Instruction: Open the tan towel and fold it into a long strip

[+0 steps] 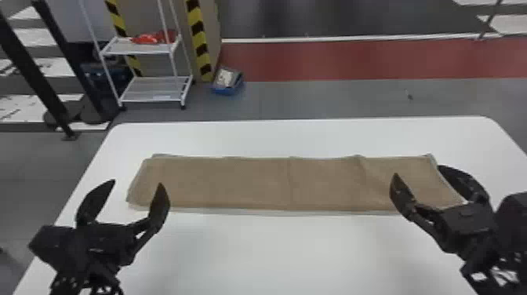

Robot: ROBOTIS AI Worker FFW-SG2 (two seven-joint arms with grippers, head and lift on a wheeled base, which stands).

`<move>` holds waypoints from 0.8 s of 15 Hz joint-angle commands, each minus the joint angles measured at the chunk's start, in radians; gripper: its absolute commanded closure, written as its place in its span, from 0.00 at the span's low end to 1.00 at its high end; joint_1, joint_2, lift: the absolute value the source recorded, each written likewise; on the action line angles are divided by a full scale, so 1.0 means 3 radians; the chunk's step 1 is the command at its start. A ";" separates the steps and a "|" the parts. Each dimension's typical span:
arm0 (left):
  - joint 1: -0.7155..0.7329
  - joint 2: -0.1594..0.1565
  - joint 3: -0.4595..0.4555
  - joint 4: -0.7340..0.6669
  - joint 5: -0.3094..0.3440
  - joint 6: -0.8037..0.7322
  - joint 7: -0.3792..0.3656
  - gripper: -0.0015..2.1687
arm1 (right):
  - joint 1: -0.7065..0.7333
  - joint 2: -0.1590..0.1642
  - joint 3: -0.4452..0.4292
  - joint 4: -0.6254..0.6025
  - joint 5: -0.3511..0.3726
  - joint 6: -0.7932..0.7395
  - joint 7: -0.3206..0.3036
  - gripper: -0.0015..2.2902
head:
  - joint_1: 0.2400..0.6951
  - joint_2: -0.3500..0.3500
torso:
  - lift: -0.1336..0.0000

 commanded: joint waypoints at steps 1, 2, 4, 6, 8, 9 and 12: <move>0.0061 -0.0009 0.0014 -0.0037 -0.0004 0.0021 0.0025 0.03 | -0.0008 0.0000 0.0103 0.0030 0.0000 -0.0026 -0.0022 0.06 | 1.00 0.63 | 0.07; 0.0066 -0.0015 0.0019 -0.0037 0.0001 0.0021 0.0030 0.03 | -0.0008 0.0000 0.0129 0.0051 0.0000 -0.0077 -0.0022 0.06 | 1.00 0.64 | 0.07; 0.0082 -0.0020 0.0019 -0.0068 0.0001 0.0021 0.0055 0.03 | -0.0008 0.0000 0.0165 0.0097 0.0000 -0.0108 -0.0022 0.06 | 1.00 0.67 | 0.07; 0.0087 -0.0025 0.0014 -0.0073 -0.0004 0.0011 0.0066 0.03 | -0.0008 -0.0005 0.0180 0.0097 0.0000 -0.0118 -0.0022 0.06 | 1.00 0.69 | 0.07; 0.0087 -0.0025 0.0009 -0.0073 -0.0004 0.0021 0.0066 0.03 | -0.0008 -0.0005 0.0185 0.0107 0.0000 -0.0118 -0.0022 0.06 | 1.00 0.70 | 0.07; 0.0087 -0.0025 0.0009 -0.0073 -0.0004 0.0021 0.0071 0.03 | -0.0008 -0.0005 0.0185 0.0117 0.0000 -0.0118 -0.0022 0.06 | 1.00 0.70 | 0.07; 0.0087 -0.0025 0.0009 -0.0073 0.0011 0.0042 0.0066 0.03 | -0.0013 -0.0010 0.0185 0.0127 0.0000 -0.0128 -0.0022 0.06 | 1.00 0.70 | 0.07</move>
